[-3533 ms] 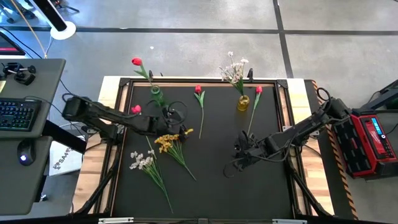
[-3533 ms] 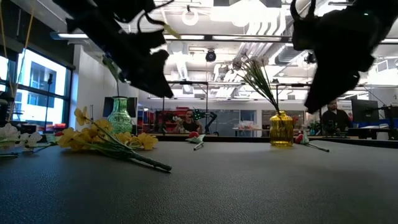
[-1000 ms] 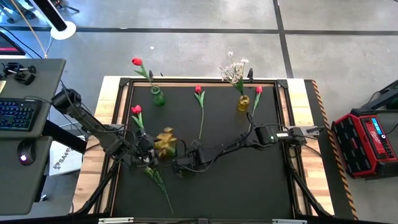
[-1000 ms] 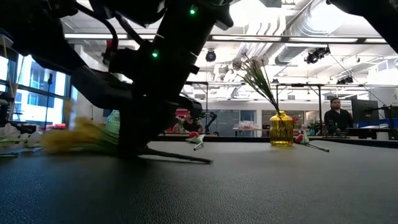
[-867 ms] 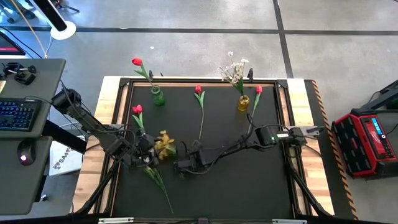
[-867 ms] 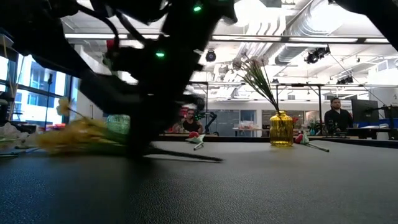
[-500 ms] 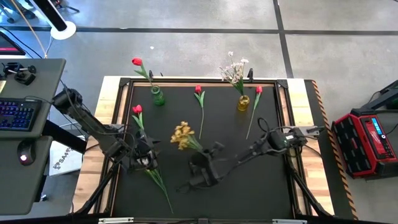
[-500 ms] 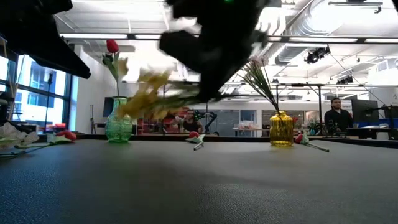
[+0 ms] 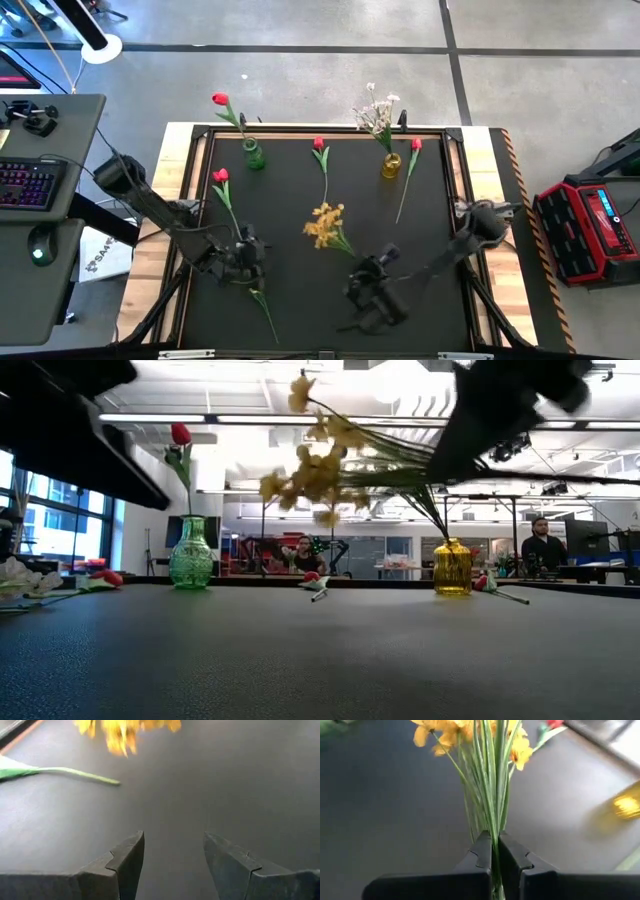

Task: Sort flowers into vase by color
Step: Put the yellow flowers into the yellow flower vase

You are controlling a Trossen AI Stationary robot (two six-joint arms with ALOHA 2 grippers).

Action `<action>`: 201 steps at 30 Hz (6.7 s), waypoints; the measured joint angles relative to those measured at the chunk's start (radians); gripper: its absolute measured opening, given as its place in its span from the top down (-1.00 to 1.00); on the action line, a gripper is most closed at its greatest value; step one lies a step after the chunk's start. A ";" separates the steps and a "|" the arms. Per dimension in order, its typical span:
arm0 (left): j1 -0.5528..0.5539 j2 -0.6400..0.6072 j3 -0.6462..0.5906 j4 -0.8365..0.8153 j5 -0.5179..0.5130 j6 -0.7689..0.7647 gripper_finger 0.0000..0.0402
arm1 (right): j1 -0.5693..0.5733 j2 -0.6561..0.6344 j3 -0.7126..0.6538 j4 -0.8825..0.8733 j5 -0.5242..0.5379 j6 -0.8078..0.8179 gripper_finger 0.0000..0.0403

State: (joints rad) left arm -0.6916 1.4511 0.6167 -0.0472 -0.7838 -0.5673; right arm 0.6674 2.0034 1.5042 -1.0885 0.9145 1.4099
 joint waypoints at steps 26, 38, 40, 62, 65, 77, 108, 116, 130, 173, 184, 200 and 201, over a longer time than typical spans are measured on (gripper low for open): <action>0.411 0.475 0.038 1.513 0.600 0.787 0.04 | -0.203 -0.265 -0.855 2.657 -0.495 -1.679 1.00; 0.495 0.475 0.174 1.464 0.779 0.823 0.04 | -0.281 -0.262 -0.840 2.632 -0.586 -1.726 1.00; 0.496 0.475 0.183 1.444 0.790 0.824 0.07 | -0.285 -0.262 -0.840 2.628 -0.587 -1.726 1.00; 0.431 0.396 0.167 1.079 0.638 0.803 0.98 | -0.268 -0.268 -0.839 2.413 -0.521 -1.584 0.98; 0.421 0.353 0.167 0.931 0.559 0.787 0.99 | -0.254 -0.300 -0.839 2.294 -0.423 -1.573 0.83; 0.416 0.287 0.167 0.718 0.378 0.732 0.99 | -0.228 -0.599 -0.838 1.647 -0.305 -1.350 -0.23; 0.422 0.287 0.168 0.677 0.381 0.727 1.00 | -0.256 -0.345 -0.565 1.515 -0.252 -1.452 0.56; 0.422 0.287 0.171 0.683 0.380 0.701 0.99 | -0.222 -0.376 -0.548 1.429 -0.139 -1.364 0.92; 0.524 0.291 0.161 0.494 0.352 0.544 0.33 | -0.226 -0.717 -0.602 0.948 -0.059 -1.018 0.98; 0.511 0.290 0.149 0.568 0.355 0.534 0.15 | -1.113 -0.777 -0.602 0.615 -0.455 -1.157 0.90; 0.512 0.290 0.149 0.568 0.355 0.533 0.15 | -1.113 -0.781 -0.602 0.549 -0.454 -1.111 0.17; 0.510 0.290 0.149 0.576 0.355 0.525 0.15 | -1.110 -0.773 -0.602 0.493 -0.496 -1.105 -0.24; 0.508 0.290 0.149 0.576 0.355 0.525 0.15 | -1.110 -0.767 -0.602 0.508 -0.495 -1.105 -0.22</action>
State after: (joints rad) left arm -0.1833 1.7409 0.7654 0.5288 -0.4290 -0.0421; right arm -0.4427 1.2364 0.9019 -0.5804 0.4192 0.3050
